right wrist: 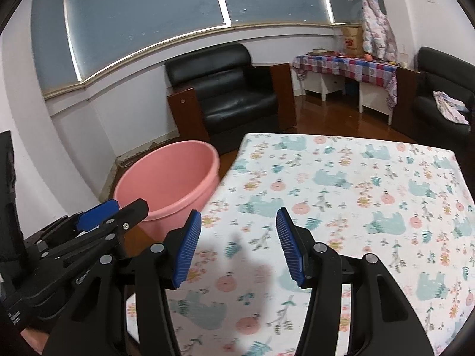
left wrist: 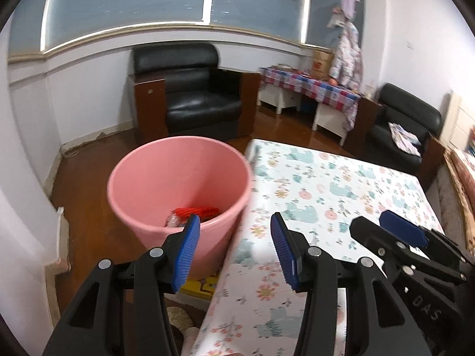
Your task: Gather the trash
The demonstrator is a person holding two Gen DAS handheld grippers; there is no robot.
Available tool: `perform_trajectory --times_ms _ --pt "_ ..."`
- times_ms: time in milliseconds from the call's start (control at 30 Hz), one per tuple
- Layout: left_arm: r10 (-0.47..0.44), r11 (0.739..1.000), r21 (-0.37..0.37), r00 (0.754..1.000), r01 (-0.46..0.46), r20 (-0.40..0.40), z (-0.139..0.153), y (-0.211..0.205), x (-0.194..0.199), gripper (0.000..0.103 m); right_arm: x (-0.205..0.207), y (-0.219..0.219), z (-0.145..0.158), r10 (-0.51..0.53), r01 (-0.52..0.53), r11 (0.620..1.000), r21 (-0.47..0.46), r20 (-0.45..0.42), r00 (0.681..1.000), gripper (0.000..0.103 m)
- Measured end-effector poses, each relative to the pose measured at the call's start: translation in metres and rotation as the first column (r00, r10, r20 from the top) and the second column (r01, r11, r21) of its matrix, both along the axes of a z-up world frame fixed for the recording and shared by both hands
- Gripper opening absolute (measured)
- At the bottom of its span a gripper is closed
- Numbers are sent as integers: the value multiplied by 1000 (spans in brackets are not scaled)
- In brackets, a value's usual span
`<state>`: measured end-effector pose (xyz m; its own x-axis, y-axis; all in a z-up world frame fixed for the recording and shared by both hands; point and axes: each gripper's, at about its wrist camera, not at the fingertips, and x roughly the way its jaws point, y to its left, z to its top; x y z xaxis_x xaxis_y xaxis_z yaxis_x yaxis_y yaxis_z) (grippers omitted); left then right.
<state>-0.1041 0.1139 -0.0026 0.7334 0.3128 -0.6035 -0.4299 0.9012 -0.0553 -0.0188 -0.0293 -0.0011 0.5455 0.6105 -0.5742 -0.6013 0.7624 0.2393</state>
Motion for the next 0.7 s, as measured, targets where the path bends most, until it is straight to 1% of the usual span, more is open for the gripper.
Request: perform_trajectory --times_ms 100,133,200,267,300,367,400,467,500,567,600,667,700 --pt "-61 998 13 998 61 -9 2 -12 13 49 10 -13 -2 -51 51 999 -15 -3 999 54" --pt "-101 995 9 995 101 -18 2 -18 19 49 14 -20 -3 -72 72 997 -21 -6 997 54" --pt "-165 986 0 986 165 -30 2 -29 31 49 22 -34 -7 -119 119 992 -36 -16 993 54" --pt "-243 970 -4 969 243 -38 1 -42 44 49 33 -52 -13 -180 178 982 -57 -29 983 54" --pt "-280 960 -8 959 280 -43 0 -49 50 49 37 -59 -16 -204 201 977 -67 -35 978 54" --pt "-362 932 -19 931 361 -57 -5 -66 63 49 49 -81 -23 -270 264 960 -89 -56 961 54" --pt "-386 923 -24 920 385 -65 -7 -71 68 49 54 -90 -26 -294 287 953 -99 -63 954 54" --pt "-446 895 -55 891 443 -87 -14 -86 84 49 64 -110 -33 -348 337 932 -134 -73 935 54" --pt "-479 877 -82 871 473 -103 -18 -93 92 49 69 -116 -36 -367 354 924 -148 -76 927 54" --pt "-511 859 -105 851 501 -121 -24 -105 105 49 77 -131 -43 -404 385 905 -182 -85 911 54" --pt "-531 847 -115 837 519 -134 -28 -112 112 49 80 -137 -46 -417 395 898 -193 -89 905 54" --pt "-550 835 -121 821 537 -152 -35 -122 123 49 87 -147 -51 -438 411 886 -215 -98 893 54" --pt "-570 821 -126 805 556 -163 -39 -130 130 49 92 -153 -56 -451 419 879 -229 -108 886 54"
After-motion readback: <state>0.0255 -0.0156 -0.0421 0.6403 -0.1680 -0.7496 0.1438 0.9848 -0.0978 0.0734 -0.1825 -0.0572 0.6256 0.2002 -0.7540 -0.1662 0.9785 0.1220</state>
